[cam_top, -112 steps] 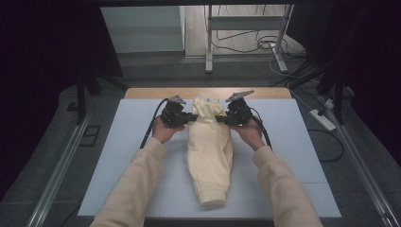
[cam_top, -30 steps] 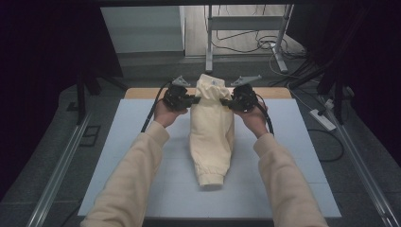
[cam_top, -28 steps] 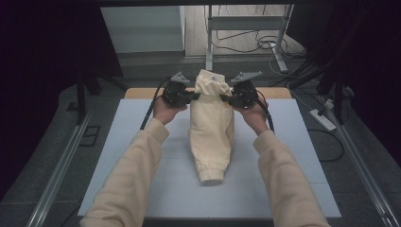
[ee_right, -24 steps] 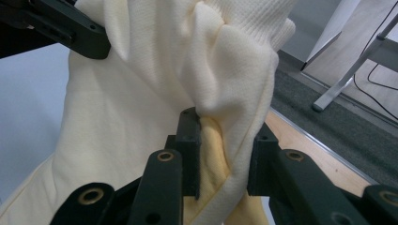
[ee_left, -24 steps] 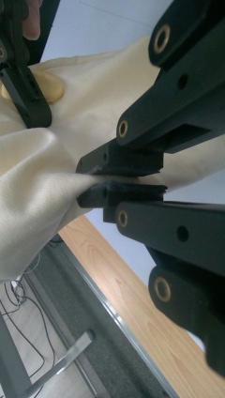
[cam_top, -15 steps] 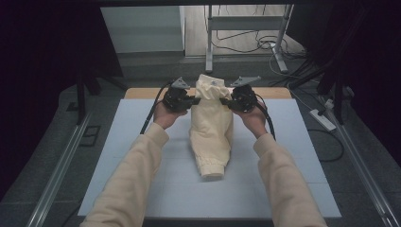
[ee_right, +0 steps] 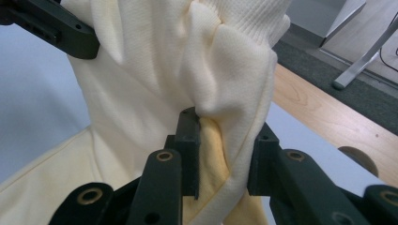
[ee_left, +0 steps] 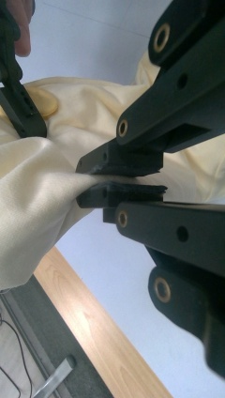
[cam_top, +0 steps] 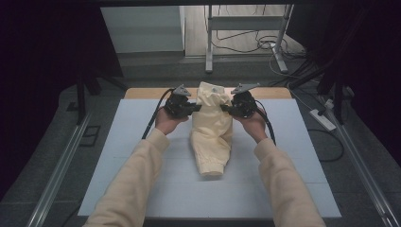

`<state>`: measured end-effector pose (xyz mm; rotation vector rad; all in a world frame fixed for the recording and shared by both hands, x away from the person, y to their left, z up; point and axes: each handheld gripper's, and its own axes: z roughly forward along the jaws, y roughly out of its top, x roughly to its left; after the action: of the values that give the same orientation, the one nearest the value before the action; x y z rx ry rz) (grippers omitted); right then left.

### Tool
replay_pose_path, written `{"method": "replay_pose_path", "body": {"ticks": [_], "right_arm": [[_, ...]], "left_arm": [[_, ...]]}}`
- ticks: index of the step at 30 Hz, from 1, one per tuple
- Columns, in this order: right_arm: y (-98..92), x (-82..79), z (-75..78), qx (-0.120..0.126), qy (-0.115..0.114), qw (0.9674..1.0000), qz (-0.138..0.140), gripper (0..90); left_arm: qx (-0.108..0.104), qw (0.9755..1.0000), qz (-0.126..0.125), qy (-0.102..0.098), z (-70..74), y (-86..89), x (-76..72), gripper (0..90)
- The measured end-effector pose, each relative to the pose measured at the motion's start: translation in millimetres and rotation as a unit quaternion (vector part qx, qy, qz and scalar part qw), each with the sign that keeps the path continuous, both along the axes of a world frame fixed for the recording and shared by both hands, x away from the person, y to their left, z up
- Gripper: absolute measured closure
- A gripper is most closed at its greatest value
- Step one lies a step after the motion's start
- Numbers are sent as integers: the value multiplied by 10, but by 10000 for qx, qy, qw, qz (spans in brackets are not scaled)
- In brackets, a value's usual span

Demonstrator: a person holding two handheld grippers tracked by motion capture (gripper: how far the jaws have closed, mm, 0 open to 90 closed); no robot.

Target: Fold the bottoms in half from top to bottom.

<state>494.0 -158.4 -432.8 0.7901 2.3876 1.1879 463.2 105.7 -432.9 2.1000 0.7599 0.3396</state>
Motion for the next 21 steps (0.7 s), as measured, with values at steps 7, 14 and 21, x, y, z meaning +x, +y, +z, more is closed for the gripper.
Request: {"method": "replay_pose_path", "body": {"ticks": [7,14,21], "right_arm": [[-30,-41,-61,24,74,10000,42,707],[-37,-85,-84,39,103,9999,59,707],[-31,-139,-122,33,172,9998,88,707]], "left_arm": [[-32,10000,-55,28,-55,-8,-56,836],[-76,9999,-67,49,-82,-3,-107,836],[-90,9999,-93,106,-134,15,-152,835]]}}
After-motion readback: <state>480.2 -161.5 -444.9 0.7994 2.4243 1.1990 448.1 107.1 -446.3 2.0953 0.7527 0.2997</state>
